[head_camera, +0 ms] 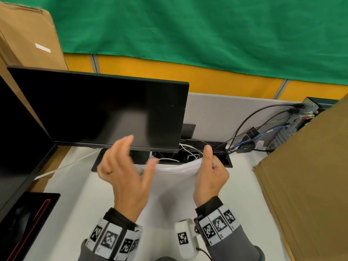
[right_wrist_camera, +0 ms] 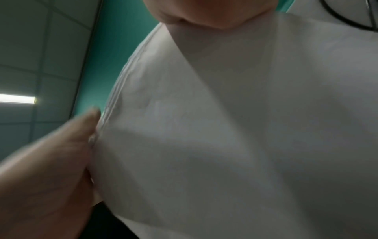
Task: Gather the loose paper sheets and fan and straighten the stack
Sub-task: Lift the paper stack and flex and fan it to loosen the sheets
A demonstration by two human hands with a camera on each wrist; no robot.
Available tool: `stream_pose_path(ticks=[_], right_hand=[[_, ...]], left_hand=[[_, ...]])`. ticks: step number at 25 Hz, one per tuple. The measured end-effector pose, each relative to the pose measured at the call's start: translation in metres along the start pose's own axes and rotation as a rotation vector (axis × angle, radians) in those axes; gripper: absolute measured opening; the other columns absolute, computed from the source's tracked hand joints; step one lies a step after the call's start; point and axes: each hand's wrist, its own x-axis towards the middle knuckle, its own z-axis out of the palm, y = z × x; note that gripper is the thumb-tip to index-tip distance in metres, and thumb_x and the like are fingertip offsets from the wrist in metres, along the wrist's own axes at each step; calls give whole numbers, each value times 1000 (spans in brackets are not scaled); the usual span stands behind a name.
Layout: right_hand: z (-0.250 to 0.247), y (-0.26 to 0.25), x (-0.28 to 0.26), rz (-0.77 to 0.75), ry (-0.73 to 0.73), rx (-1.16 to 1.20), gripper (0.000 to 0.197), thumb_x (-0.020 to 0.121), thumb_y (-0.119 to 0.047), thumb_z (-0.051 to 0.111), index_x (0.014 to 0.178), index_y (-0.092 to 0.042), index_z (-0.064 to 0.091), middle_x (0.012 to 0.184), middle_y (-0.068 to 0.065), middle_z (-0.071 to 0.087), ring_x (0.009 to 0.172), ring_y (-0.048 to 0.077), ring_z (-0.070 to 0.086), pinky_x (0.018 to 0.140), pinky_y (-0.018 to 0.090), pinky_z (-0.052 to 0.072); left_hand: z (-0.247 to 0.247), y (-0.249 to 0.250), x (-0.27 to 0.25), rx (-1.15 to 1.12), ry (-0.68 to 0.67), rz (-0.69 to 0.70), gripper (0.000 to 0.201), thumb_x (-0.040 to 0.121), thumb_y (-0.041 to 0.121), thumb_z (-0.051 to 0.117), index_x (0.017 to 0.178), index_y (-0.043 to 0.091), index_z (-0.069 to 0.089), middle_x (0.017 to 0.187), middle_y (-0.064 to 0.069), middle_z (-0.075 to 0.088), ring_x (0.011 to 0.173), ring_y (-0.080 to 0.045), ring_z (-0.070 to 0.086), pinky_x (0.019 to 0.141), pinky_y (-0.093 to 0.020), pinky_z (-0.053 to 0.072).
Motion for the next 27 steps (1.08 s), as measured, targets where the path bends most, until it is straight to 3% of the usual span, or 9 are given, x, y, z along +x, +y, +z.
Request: stream_pose_path(ticks=[2,4,6,8,10,13,18,24,27], right_hand=[[8,6,1,4,-12,10,53,86,-23,63,48,-12,28,42,-12,23,44,6,21,43,16,26],[13,8,1,13,-82,-9,54,84,-28,65,48,-15,27,43,-12,25,46,7,23,47,18,28],[12,7,3,-64,-248,-59,45,81,-39,66,51,-22,36,49,-14,36,51,6,32,53,19,33],[-6,9,14,-149,-467,-192,20,76,-47,57,79,-27,58,82,-15,58,79,6,53,72,16,41],[-43,28,32,-97,-531,-432,65,67,-53,60,125,-28,49,128,-11,50,119,7,44,96,21,37],[-100,61,44,236,-447,-603,101,60,-48,82,143,-32,27,145,-8,35,134,13,31,110,38,30],[-139,76,42,774,-700,-188,77,59,-34,86,126,-11,56,122,13,68,111,31,65,96,48,50],[-115,24,61,286,-673,-167,62,52,-39,89,106,-17,70,105,9,75,97,25,70,80,36,59],[-123,34,57,294,-721,-130,74,49,-32,92,115,-14,64,106,7,74,101,23,69,82,34,58]], left_hand=[[1,4,4,455,-293,368,72,69,62,61,129,24,51,125,-2,58,122,-24,50,110,-55,10],[1,13,12,554,-489,443,51,55,47,81,99,26,68,78,-1,73,77,-23,70,89,-43,42],[-3,16,27,579,-590,329,24,58,36,83,72,26,67,53,-3,65,50,-28,64,50,-28,37],[-13,2,40,510,-609,172,15,74,35,71,72,22,65,60,-11,66,59,-39,63,49,-33,38],[-31,-22,53,337,-581,51,22,78,36,67,72,15,66,61,-14,65,63,-40,61,54,-38,42],[-59,-54,55,-35,-524,-216,21,77,35,70,70,15,70,60,-4,71,60,-16,66,57,-36,48],[-49,-103,2,-481,-649,-742,51,55,47,81,90,11,72,84,-4,78,77,-22,74,71,-39,55],[-35,-103,-12,-668,-406,-684,18,79,7,66,93,17,68,81,11,77,78,-10,71,64,-20,55],[-26,-115,-20,-686,-428,-694,34,58,10,82,90,14,69,81,3,77,73,-11,71,59,-15,54]])
